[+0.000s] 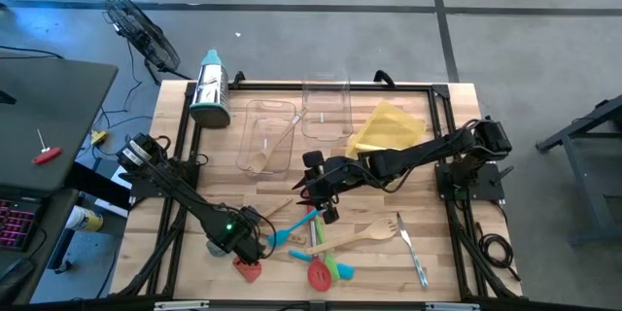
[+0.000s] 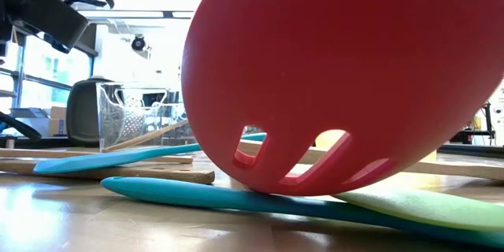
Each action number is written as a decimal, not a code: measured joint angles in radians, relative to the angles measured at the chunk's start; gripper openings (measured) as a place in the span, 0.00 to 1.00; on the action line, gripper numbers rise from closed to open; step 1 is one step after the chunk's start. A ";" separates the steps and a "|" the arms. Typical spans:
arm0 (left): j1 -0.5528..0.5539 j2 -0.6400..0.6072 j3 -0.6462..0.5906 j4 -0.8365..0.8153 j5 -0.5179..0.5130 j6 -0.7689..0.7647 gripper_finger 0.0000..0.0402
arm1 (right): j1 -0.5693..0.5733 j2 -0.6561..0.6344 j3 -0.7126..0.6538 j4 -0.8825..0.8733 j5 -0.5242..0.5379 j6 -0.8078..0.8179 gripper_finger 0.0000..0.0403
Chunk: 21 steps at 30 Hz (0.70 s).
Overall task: Pick & Place Kitchen Items
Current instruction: Put the gray spatula into the right transparent bin
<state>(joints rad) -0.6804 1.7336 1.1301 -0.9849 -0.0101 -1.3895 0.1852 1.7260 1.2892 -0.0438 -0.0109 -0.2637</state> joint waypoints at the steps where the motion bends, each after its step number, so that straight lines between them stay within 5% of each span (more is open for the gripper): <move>1: 0.000 0.000 0.000 0.000 0.000 0.000 0.57 | 0.000 0.000 0.000 0.000 0.000 0.000 0.44; 21: 0.022 0.018 -0.007 0.036 -0.001 0.027 0.57 | 0.000 0.000 0.000 0.004 0.000 0.000 0.44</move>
<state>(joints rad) -0.6582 1.7512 1.1233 -0.9492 -0.0108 -1.3624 0.1852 1.7260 1.2892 -0.0397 -0.0113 -0.2634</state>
